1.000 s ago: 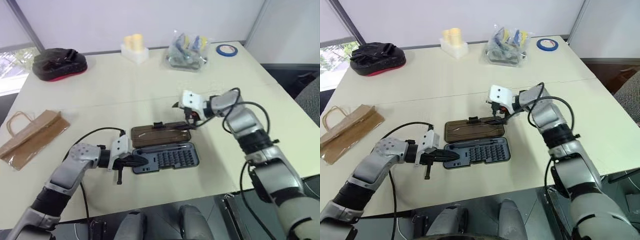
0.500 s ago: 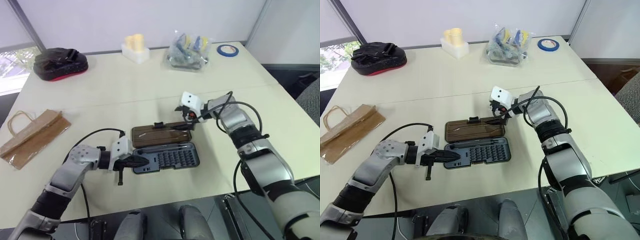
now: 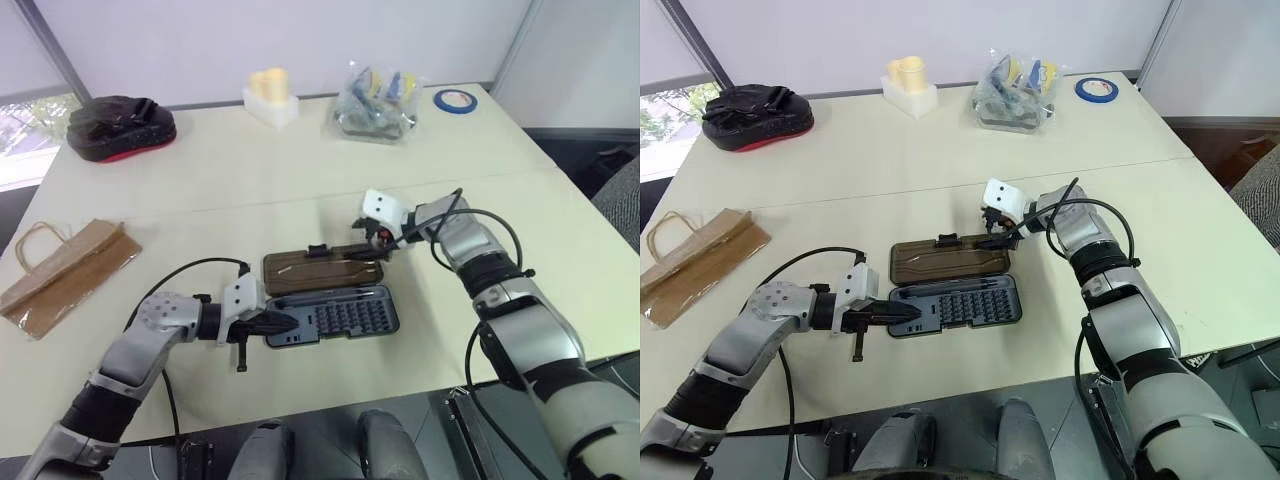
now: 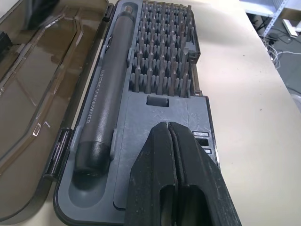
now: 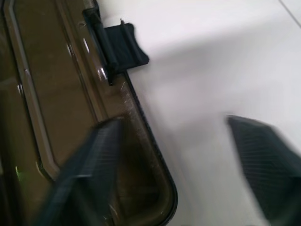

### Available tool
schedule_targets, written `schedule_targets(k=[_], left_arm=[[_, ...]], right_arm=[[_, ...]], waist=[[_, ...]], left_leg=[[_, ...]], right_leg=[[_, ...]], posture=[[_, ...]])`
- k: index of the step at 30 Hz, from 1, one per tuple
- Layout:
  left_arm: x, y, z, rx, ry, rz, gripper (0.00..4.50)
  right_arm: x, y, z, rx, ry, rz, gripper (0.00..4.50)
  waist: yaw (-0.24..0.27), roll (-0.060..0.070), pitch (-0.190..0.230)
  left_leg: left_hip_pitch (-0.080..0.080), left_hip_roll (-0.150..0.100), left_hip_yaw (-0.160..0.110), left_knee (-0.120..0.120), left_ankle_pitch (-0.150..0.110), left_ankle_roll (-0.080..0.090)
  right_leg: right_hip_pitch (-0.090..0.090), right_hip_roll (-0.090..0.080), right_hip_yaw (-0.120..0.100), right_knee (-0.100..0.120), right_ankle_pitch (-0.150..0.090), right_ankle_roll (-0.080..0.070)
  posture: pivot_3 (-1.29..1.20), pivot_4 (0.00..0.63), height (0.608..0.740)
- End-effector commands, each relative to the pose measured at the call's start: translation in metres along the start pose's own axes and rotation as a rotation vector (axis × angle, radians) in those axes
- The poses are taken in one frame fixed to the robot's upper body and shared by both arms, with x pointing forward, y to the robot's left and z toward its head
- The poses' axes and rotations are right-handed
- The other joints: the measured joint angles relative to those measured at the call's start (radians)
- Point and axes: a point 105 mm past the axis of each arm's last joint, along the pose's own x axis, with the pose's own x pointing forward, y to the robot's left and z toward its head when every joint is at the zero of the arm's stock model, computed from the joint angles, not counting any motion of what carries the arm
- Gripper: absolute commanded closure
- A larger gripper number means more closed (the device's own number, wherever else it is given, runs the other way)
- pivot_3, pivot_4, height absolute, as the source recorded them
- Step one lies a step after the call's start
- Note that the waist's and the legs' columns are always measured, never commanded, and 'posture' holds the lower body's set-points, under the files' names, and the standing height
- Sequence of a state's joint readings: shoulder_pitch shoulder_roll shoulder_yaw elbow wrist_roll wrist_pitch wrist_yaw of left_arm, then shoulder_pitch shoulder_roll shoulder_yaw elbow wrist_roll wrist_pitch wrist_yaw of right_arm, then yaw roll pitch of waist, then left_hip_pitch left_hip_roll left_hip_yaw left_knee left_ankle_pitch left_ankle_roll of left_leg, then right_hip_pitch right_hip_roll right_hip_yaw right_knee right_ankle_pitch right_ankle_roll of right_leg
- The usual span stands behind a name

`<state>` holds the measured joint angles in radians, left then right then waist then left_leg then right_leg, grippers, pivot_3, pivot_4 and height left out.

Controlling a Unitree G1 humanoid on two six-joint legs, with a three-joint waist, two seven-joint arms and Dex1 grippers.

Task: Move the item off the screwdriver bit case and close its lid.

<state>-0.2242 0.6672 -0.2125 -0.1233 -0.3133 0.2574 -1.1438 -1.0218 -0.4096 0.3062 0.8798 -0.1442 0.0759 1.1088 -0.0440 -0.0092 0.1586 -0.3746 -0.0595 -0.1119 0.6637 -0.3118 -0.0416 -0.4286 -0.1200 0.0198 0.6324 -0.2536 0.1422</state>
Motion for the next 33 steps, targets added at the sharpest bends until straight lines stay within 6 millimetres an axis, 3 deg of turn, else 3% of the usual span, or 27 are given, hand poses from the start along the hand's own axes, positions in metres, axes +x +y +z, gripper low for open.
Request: schedule_targets(k=[1, 4, 26, 29, 33], left_arm=[[-0.003, 0.002, -0.006, -0.015, 0.031, 0.024, 4.5], [-0.003, 0.004, -0.004, -0.011, 0.025, 0.036, 4.5], [-0.003, 0.015, 0.0, 0.0, 0.008, 0.085, 4.5], [-0.004, 0.015, 0.0, 0.0, 0.009, 0.088, 4.5], [-0.004, 0.013, 0.0, -0.001, 0.008, 0.091, 4.5]], right_arm=[[-0.001, 0.002, -0.003, -0.026, 0.022, 0.018, 2.93], [-0.001, 0.005, -0.006, -0.035, 0.032, 0.039, 4.47], [0.002, 0.015, -0.02, -0.116, 0.104, 0.104, 4.47], [0.004, 0.012, -0.016, -0.108, 0.096, 0.087, 3.54], [0.005, 0.008, -0.014, -0.105, 0.095, 0.074, 1.53]], waist=[[0.0, 0.0, 0.0], [-0.001, 0.0, -0.001], [0.003, 0.001, -0.003], [0.003, 0.001, -0.003], [-0.001, 0.002, -0.003]], left_leg=[[0.0, 0.0, 0.0, 0.0, 0.0, 0.0], [0.0, 0.0, 0.0, 0.0, 0.0, 0.0], [0.003, 0.0, 0.0, 0.001, 0.0, -0.001], [0.002, 0.0, -0.001, 0.001, 0.0, -0.001], [0.002, 0.0, 0.0, 0.0, 0.0, -0.001]], right_leg=[[0.0, 0.0, 0.0, 0.0, 0.0, 0.0], [0.0, 0.0, 0.0, 0.0, 0.0, 0.0], [0.003, 0.0, 0.0, 0.0, 0.0, 0.0], [0.003, 0.0, 0.0, 0.0, 0.0, 0.0], [0.002, 0.0, 0.0, 0.0, 0.0, 0.0]], posture=[[0.0, 0.15, 0.74], [0.0, 0.15, 0.74], [0.0, 0.15, 0.74], [0.0, 0.15, 0.74], [0.0, 0.15, 0.74]])
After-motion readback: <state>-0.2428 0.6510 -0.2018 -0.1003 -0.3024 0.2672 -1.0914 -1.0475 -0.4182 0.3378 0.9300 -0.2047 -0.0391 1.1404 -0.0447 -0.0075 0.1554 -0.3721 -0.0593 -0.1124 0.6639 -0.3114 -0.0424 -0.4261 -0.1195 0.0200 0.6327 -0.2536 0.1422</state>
